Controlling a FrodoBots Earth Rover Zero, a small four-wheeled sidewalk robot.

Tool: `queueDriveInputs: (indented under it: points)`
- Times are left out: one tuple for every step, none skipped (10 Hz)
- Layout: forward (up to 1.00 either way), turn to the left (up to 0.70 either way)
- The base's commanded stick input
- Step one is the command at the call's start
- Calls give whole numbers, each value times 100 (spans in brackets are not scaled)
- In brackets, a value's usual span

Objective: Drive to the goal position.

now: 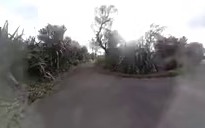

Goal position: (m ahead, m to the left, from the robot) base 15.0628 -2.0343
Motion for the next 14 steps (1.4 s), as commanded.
queueDriveInputs:
  points:
    - [70,0]
    - [70,0]
    - [70,0]
    - [70,0]
    - [70,0]
    - [70,0]
    - [70,0]
    - [70,0]
    - [70,0]
    - [70,0]
    - [70,0]
    - [70,0]
    - [70,0]
    - [70,0]
